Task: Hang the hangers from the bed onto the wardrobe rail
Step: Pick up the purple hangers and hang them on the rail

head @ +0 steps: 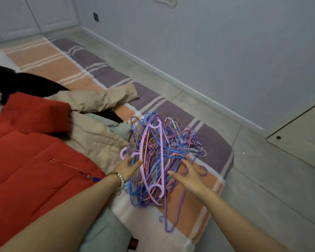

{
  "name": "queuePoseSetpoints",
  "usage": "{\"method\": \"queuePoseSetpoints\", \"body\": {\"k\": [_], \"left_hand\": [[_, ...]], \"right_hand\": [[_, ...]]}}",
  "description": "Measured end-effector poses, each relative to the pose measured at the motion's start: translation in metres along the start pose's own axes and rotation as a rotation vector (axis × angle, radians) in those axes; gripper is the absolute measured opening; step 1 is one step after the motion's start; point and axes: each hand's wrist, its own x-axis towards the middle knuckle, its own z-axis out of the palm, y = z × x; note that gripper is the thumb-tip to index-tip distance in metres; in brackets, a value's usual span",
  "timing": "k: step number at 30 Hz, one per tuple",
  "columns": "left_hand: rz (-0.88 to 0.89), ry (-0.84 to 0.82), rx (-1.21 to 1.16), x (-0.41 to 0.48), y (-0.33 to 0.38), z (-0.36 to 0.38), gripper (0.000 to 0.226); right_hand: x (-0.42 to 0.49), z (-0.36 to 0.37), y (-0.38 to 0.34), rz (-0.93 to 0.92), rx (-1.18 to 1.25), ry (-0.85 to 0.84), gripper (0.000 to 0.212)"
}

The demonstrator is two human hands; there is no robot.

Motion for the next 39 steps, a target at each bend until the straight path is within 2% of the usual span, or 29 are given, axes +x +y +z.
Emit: {"method": "queuePoseSetpoints", "body": {"k": [6, 8, 12, 15, 18, 21, 24, 30, 34, 36, 39], "left_hand": [[-0.141, -0.012, -0.156, 0.035, -0.06, 0.037, 0.02], [-0.183, -0.027, -0.213, 0.047, -0.074, 0.048, 0.023], [-0.255, -0.067, -0.314, 0.065, -0.102, 0.07, 0.028], [-0.269, -0.064, -0.32, 0.065, -0.112, 0.082, 0.027], [-0.218, 0.019, -0.356, 0.06, -0.111, 0.085, 0.024], [-0.117, 0.099, -0.419, 0.052, -0.104, 0.079, 0.019], [-0.012, 0.124, -0.561, 0.039, -0.08, 0.071, 0.016], [0.173, 0.022, -0.651, 0.012, 0.015, 0.06, 0.016], [0.299, -0.021, -0.718, -0.015, 0.09, 0.06, 0.022], [0.381, -0.032, -0.661, -0.032, 0.123, 0.056, 0.023], [0.492, -0.086, -0.566, -0.06, 0.172, 0.048, 0.026]], "right_hand": [[0.042, 0.056, 0.065, 0.155, 0.066, 0.0, 0.063], [0.049, 0.067, 0.077, 0.183, 0.092, 0.02, 0.05], [0.058, 0.088, 0.096, 0.235, 0.221, 0.073, 0.038], [0.054, 0.1, 0.098, 0.249, 0.32, 0.05, 0.019], [0.051, 0.105, 0.097, 0.244, 0.393, -0.008, 0.018], [0.047, 0.104, 0.091, 0.219, 0.475, -0.071, 0.029], [0.039, 0.094, 0.071, 0.178, 0.595, -0.099, 0.028], [0.018, 0.04, 0.002, 0.033, 0.821, 0.053, 0.032], [-0.014, -0.015, -0.043, -0.037, 0.708, 0.127, 0.017], [-0.034, -0.046, -0.063, -0.097, 0.595, 0.244, 0.002], [-0.07, -0.105, -0.097, -0.254, 0.48, 0.471, 0.017]]}}
